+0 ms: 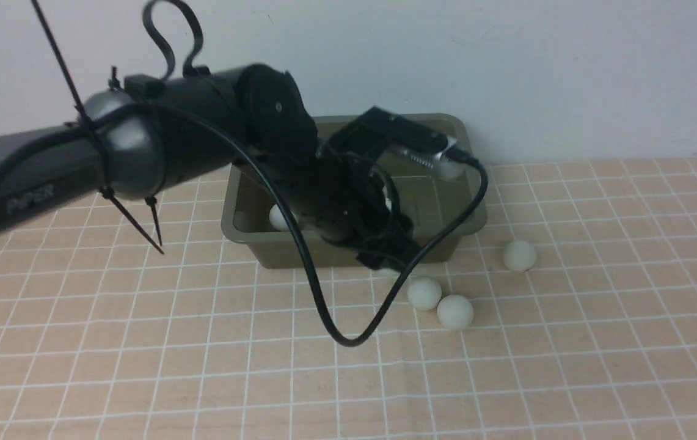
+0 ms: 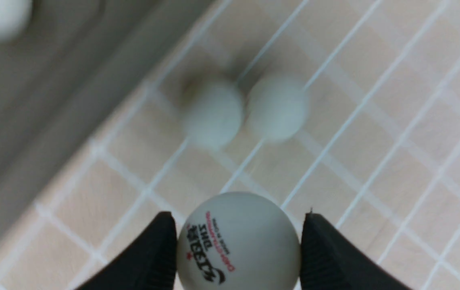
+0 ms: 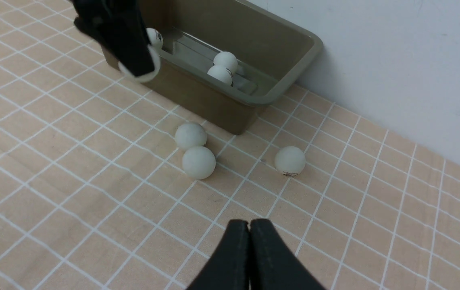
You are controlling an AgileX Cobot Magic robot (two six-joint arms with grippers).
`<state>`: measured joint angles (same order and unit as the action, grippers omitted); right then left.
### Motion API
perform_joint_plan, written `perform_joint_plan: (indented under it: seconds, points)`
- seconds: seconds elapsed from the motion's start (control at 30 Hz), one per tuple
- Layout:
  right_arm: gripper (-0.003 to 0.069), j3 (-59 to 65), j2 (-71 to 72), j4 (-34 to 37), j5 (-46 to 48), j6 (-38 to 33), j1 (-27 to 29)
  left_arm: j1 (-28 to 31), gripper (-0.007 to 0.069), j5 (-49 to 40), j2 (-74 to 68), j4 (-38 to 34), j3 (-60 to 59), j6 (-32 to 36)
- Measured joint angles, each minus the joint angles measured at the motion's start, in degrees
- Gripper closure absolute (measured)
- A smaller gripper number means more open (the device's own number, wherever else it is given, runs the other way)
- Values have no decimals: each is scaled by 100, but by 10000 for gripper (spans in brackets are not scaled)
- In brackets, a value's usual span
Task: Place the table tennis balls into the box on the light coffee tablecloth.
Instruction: 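Drop the ball into the bin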
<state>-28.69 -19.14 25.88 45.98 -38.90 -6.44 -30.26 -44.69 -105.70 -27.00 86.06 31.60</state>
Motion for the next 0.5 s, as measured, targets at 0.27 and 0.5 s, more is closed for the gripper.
perform_joint_plan:
  seconds: [0.27, 0.5]
  points:
    - [671, 0, 0, 0, -10, 37, 0, 584, 312, 684, -303, 52, 199, 431]
    - [671, 0, 0, 0, -10, 48, 0, 1364, 311, 1180, -1181, 89, 383, 798]
